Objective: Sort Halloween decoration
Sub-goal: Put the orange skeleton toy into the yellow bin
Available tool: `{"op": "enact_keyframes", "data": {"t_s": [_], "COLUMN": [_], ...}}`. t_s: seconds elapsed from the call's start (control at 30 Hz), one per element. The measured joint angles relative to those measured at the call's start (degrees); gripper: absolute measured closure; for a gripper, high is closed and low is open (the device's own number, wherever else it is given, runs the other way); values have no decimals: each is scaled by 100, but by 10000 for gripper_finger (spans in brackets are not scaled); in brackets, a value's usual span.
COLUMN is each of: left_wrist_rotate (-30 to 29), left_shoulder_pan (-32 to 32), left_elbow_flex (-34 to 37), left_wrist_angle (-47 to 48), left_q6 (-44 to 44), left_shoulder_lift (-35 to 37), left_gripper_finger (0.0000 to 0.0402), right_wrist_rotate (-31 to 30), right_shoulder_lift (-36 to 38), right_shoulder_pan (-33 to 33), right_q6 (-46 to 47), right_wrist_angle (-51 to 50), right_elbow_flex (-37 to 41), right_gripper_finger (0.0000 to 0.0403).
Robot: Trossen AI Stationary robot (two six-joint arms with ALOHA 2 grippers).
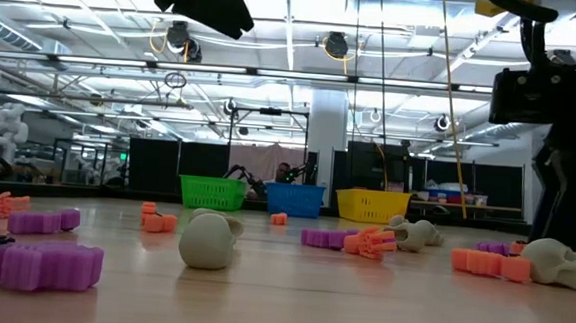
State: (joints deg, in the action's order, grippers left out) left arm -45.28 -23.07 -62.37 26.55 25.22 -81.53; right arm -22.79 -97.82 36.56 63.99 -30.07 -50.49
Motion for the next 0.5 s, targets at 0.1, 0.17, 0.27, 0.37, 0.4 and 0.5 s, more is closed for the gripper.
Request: {"op": "enact_keyframes", "data": {"t_s": [0.1,0.17,0.27,0.37,0.4,0.5], "left_wrist_rotate": [0,8,24,29,29,34], "left_shoulder_pan": [4,4,4,2,-4,-22], "left_elbow_flex": [0,0,0,0,0,0], "left_wrist_angle": [-96,-79,-92,-90,-90,-85], "left_q6": [2,2,6,8,8,11], "left_shoulder_lift": [-57,-73,-68,-68,-68,-68], "left_gripper_finger": [194,194,194,194,194,194], "right_wrist_rotate": [8,9,17,24,24,24], "right_shoulder_lift": [22,23,22,22,20,20], "right_shoulder_pan": [-2,-2,-2,-2,-4,-4], "right_q6": [-2,-2,-17,-24,-26,-44], "right_wrist_angle": [11,21,29,27,27,23], "right_elbow_flex": [6,8,8,10,10,12], "right_gripper_finger": [228,238,259,281,288,309]}}
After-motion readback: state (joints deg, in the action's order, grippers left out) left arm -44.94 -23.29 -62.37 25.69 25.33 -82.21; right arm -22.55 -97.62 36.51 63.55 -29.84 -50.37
